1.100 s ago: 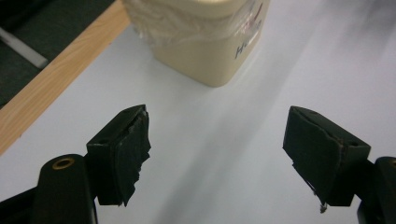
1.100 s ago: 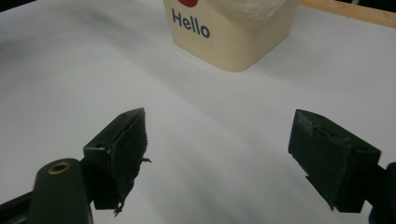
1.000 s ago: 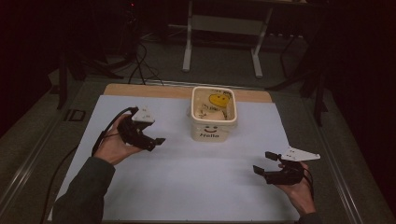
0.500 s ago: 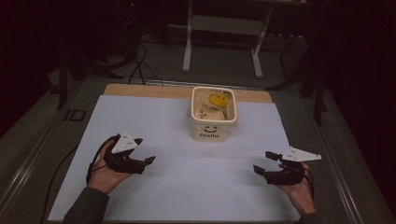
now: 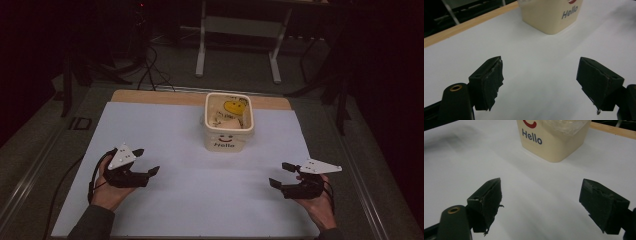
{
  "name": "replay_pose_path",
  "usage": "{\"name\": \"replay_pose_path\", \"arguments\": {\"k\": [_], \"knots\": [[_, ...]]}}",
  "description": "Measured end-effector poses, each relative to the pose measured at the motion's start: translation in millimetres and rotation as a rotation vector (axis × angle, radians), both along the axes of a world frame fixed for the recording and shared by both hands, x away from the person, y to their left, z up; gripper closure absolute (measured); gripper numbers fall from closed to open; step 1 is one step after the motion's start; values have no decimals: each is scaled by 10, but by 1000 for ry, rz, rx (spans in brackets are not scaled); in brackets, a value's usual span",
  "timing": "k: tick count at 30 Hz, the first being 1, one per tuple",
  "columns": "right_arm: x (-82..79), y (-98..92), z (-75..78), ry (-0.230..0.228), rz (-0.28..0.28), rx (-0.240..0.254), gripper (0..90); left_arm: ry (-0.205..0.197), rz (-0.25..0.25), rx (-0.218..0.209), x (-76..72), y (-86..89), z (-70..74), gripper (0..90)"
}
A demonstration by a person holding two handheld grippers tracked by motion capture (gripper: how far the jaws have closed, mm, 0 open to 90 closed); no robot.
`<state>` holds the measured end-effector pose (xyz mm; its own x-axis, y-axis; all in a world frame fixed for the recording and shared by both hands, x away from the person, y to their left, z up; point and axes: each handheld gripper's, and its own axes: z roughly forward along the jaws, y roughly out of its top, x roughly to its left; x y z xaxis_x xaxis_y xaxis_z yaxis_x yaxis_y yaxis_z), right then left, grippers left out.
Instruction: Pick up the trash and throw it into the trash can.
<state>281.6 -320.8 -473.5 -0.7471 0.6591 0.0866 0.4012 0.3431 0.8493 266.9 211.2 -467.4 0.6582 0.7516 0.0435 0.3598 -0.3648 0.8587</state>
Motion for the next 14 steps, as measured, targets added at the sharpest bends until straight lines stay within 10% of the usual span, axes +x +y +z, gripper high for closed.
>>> {"name": "replay_pose_path", "arguments": {"k": [14], "knots": [[-7, 21, 6, -6, 8, -2, 157, -11, 15, -12, -29, 52, 17, 215]]}}
